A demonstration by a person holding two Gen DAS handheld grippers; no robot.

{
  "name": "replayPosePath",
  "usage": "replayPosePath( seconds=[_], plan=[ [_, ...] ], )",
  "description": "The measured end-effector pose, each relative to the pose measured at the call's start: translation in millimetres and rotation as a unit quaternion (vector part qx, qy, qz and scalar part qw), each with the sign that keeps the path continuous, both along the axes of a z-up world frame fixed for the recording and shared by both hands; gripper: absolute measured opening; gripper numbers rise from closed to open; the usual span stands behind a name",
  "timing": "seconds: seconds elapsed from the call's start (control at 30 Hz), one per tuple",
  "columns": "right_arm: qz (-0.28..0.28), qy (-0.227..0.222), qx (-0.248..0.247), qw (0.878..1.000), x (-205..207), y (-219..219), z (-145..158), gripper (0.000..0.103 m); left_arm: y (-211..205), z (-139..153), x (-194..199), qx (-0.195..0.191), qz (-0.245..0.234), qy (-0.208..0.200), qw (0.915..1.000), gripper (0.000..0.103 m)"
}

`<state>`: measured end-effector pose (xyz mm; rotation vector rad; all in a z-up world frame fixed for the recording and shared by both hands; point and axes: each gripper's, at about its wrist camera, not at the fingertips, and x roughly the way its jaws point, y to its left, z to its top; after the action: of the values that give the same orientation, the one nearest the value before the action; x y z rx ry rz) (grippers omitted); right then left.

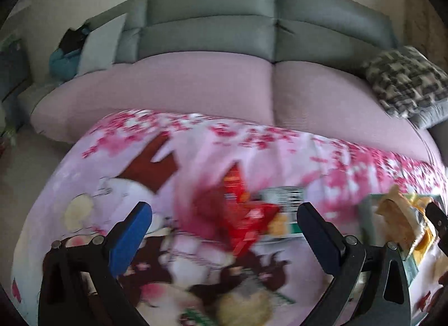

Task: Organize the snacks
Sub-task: 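Move both open tools back toward the remaining snacks, then grasp the clear-wrapped cake with the left tool while the right tool grasps the white packet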

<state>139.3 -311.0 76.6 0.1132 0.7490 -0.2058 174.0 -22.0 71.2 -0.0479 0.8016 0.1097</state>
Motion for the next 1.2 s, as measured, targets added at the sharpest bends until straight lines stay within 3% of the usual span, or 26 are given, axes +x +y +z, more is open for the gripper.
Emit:
replayPosePath(
  seconds=[0.3, 0.6, 0.73, 0.9, 0.97, 1.2],
  plan=[
    [0.093, -0.02, 0.007, 0.995, 4, 64, 7, 0.103, 50, -7, -17, -0.025, 0.051, 0.01, 0.9983, 0.103],
    [0.2, 0.028, 0.024, 0.979, 5, 122, -9, 0.103, 59, -25, -24, -0.047, 0.043, 0.043, 0.997, 0.103],
    [0.206, 0.047, 0.015, 0.977, 5, 132, -18, 0.101, 59, -34, -27, -0.051, 0.021, 0.052, 0.9971, 0.103],
    [0.2, 0.068, 0.008, 0.977, 9, 136, -30, 0.092, 63, -40, -29, -0.056, 0.008, 0.06, 0.9966, 0.103],
    [0.197, 0.075, 0.008, 0.978, 10, 136, -34, 0.083, 61, -41, -30, -0.054, 0.0, 0.06, 0.9967, 0.103],
    [0.184, 0.08, 0.014, 0.98, 8, 131, -37, 0.07, 41, -44, -33, -0.052, -0.069, 0.06, 0.9944, 0.103]
  ],
)
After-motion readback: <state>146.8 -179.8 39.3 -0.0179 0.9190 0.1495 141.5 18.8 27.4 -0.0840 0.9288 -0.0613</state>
